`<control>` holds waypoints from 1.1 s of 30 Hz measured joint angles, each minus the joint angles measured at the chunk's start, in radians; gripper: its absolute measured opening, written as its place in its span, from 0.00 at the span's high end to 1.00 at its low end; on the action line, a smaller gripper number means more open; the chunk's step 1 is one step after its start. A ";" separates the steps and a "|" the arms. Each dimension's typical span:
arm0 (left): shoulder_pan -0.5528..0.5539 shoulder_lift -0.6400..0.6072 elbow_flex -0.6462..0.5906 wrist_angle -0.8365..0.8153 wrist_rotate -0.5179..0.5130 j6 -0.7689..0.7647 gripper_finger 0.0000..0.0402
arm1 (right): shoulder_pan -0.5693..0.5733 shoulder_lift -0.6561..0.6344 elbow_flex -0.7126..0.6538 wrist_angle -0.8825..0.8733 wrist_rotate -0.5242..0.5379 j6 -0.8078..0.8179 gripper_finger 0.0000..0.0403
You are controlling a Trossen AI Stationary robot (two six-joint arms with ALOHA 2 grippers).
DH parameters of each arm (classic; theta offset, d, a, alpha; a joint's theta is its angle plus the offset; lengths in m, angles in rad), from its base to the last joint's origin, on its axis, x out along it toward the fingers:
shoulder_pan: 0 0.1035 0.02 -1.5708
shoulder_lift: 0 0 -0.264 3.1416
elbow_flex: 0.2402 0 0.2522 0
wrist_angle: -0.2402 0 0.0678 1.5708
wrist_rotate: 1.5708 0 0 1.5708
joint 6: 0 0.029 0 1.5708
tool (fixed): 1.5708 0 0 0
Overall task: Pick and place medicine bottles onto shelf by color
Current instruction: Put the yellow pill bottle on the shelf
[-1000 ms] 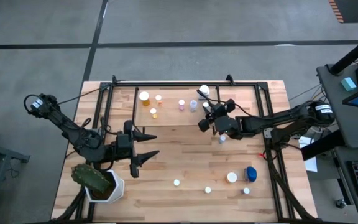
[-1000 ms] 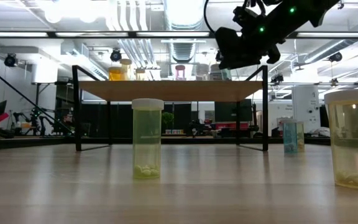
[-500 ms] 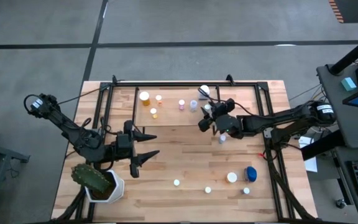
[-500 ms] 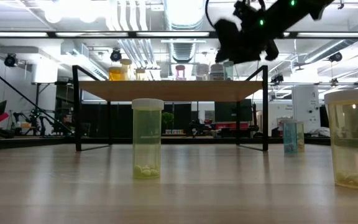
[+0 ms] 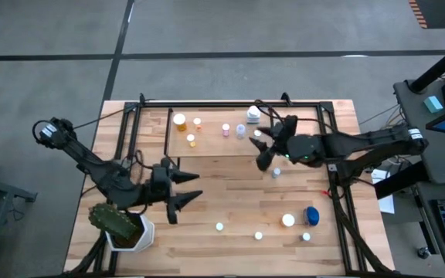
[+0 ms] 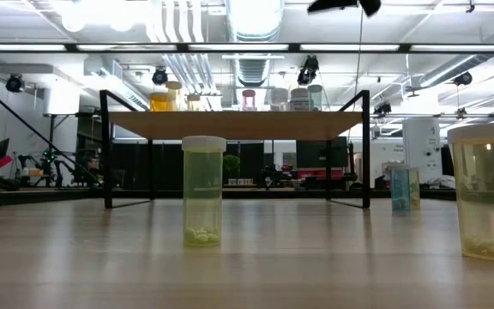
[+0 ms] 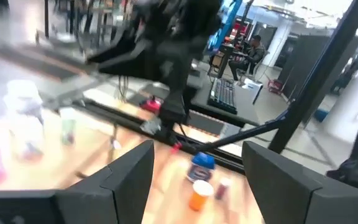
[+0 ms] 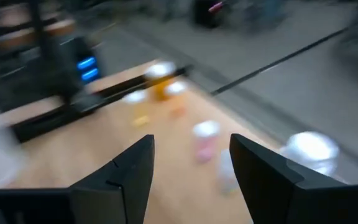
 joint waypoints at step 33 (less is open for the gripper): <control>0.034 0.764 0.424 -0.654 0.443 -0.443 0.49 | 0.309 -0.082 0.066 -0.360 -0.168 0.055 0.55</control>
